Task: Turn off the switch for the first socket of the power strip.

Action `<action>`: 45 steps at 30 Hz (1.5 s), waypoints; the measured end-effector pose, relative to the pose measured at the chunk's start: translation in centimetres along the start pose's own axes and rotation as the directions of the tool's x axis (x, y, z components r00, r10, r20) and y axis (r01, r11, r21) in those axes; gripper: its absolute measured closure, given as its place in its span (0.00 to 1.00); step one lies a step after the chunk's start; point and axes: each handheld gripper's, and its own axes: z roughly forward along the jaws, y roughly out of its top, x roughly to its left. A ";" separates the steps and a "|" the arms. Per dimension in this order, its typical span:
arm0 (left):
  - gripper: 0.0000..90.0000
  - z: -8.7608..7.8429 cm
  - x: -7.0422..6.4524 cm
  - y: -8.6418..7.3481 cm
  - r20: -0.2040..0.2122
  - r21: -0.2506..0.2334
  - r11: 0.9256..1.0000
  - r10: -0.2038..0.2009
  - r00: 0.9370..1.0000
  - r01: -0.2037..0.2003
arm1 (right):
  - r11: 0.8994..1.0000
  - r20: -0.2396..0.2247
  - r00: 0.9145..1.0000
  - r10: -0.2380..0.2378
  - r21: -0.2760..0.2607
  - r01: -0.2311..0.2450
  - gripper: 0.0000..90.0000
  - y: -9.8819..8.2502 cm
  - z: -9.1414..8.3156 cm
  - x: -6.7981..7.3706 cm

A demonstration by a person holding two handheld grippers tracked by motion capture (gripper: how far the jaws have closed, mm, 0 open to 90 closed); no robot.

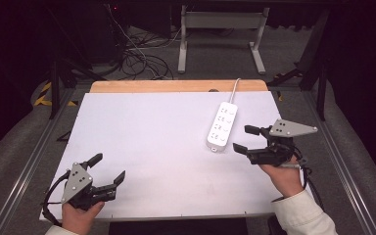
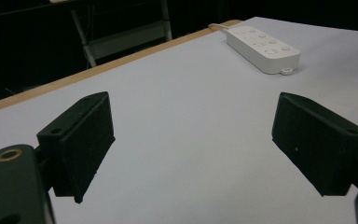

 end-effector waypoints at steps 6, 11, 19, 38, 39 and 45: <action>0.15 -0.1 0.0 0.0 0.004 0.002 1.000 0.002 1.000 -0.002 | 1.000 -0.041 0.999 -0.006 0.020 0.007 0.17 -1.9 0.5 0.7; 0.16 -0.1 0.1 0.1 0.020 0.009 1.000 -0.003 1.000 0.003 | 1.000 -0.072 0.997 -0.012 0.003 0.012 0.13 -3.5 0.6 1.3; 0.17 -0.2 0.2 0.1 0.034 0.011 1.000 -0.015 0.999 0.015 | 1.000 -0.088 0.996 -0.021 0.011 0.022 0.06 -5.4 0.8 1.5; 0.18 0.0 0.1 0.0 0.034 0.014 0.999 0.028 0.999 -0.028 | 0.991 -0.093 0.995 0.035 0.130 -0.023 0.00 -8.8 2.6 2.3; 0.18 0.0 0.1 -0.1 0.037 0.014 1.000 0.022 0.999 -0.022 | 0.991 -0.096 0.994 0.045 0.131 -0.033 0.00 -8.9 2.7 2.2; 0.17 0.2 0.2 -0.2 0.032 0.011 1.000 0.008 0.999 -0.008 | 0.992 -0.065 0.998 0.008 0.122 0.000 0.00 -9.0 2.7 2.4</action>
